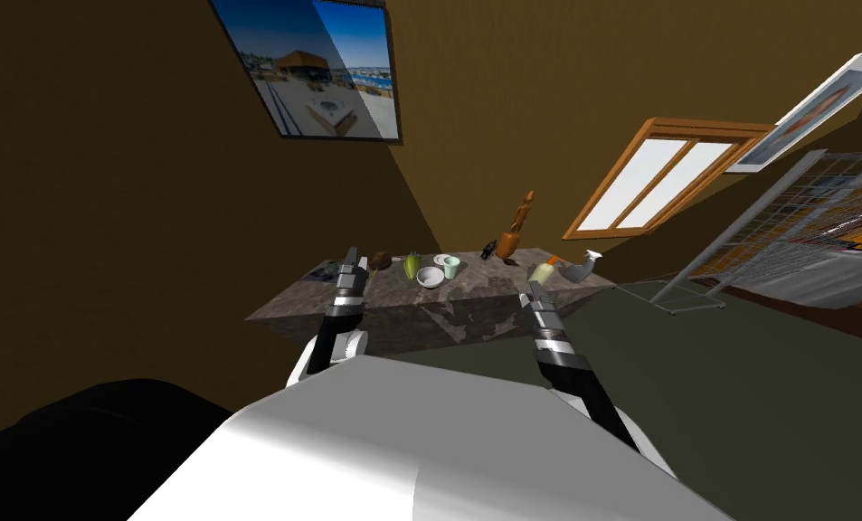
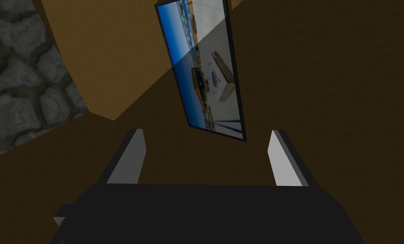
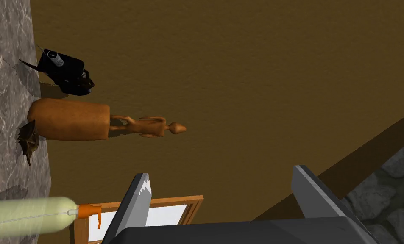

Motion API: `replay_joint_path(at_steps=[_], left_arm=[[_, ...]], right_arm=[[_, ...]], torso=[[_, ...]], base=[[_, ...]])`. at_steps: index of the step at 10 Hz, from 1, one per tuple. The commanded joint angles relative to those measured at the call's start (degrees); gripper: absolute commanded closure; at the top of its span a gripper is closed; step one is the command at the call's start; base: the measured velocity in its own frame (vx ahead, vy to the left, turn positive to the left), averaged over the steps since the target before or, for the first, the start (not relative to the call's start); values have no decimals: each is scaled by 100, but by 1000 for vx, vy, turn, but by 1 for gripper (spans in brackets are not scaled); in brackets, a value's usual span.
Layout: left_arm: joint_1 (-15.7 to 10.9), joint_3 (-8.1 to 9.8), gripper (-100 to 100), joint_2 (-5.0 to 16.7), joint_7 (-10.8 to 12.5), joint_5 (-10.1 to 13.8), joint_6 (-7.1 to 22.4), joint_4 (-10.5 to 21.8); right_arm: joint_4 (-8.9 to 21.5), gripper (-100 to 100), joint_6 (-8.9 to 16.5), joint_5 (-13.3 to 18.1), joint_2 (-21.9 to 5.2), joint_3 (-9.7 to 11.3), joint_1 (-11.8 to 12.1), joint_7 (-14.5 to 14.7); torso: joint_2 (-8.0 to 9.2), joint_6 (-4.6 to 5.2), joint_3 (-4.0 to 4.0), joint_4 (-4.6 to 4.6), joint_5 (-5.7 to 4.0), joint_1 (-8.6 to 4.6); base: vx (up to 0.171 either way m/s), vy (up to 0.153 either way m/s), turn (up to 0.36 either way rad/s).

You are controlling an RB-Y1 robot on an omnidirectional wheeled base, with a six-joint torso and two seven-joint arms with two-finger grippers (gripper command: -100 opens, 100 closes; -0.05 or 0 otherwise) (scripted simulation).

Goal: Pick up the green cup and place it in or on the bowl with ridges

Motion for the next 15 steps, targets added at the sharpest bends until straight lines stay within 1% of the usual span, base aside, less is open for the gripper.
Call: replay_joint_path(at_steps=[1, 2, 3, 4, 5, 6, 7, 8, 9, 10, 11, 12, 13, 14, 15], left_arm=[[0, 0, 0, 0, 0, 0, 0, 0], [0, 0, 0, 0, 0, 0, 0, 0], [1, 0, 0, 0, 0, 0, 0, 0], [0, 0, 0, 0, 0, 0, 0, 0], [1, 1, 0, 0, 0, 0, 0, 0], [0, 0, 0, 0, 0, 0, 0, 0], [-1, 0, 0, 0, 0, 0, 0, 0], [1, 1, 0, 0, 0, 0, 0, 0], [0, 0, 0, 0, 0, 0, 0, 0], [1, 1, 0, 0, 0, 0, 0, 0], [0, 0, 0, 0, 0, 0, 0, 0], [2, 1, 0, 0, 0, 0, 0, 0], [2, 1, 0, 0, 0, 0, 0, 0], [2, 1, 0, 0, 0, 0, 0, 0], [0, 0, 0, 0, 0, 0, 0, 0]], right_arm=[[205, -100, 272, -215, -286, 67, 141, 224], [205, -100, 272, -215, -378, 67, 141, 224], [356, -100, 477, -395, -605, 84, 239, 370], [356, -100, 477, -395, -630, 84, 239, 370], [526, -100, 704, -590, -870, 99, 336, 529], [713, -100, 841, -777, -1031, 110, 428, 702], [713, -100, 952, -802, -1132, 110, 428, 702], [915, -100, 1097, -1021, -1312, 116, 514, 888], [915, -100, 1220, -1029, -1384, 116, 514, 888], [1129, -100, 1410, -1240, -1542, 117, 590, 1087], [1129, -100, 1504, -1273, -1636, 117, 590, 1087], [1353, -100, 1705, -1526, -1875, 112, 656, 1296], [1353, -100, 1804, -1531, -1884, 112, 656, 1296], [1548, -100, 2040, -1753, -2084, 98, 713, 1514], [1590, -100, 2117, -1798, -2130, 98, 713, 1514]], torso=[[0, 0, 0, 0, 0, 0], [5, 0, 3, 1, -1, -4], [-2, 2, 0, 1, -1, -3], [-1, 1, 0, 0, 0, 0], [-9, 3, -4, -1, 0, 1], [-10, -1, -6, -2, 0, 1], [8, -1, 4, 1, -1, -5], [5, 4, 4, 2, -1, -6], [5, 0, 3, 2, -2, -10], [-7, 3, -2, 0, -2, -5], [-11, -1, -6, -1, 0, -3], [-18, 4, -9, -2, 0, 3], [-15, 5, -8, -3, 1, 4], [-12, 5, -6, -1, 0, 1], [-5, -2, -2, 0, 1, 5]], base=[[-131, -51, 215], [-108, -46, 109], [-110, -35, 188], [-88, -33, 88], [-93, -29, 217], [-160, -48, 338], [-133, -46, 116], [-133, -54, 193], [-98, -36, 130], [-90, -19, 323], [-75, -13, 137], [-88, -8, 416], [-102, -13, -22], [-126, 2, 324], [-93, 0, 201]])
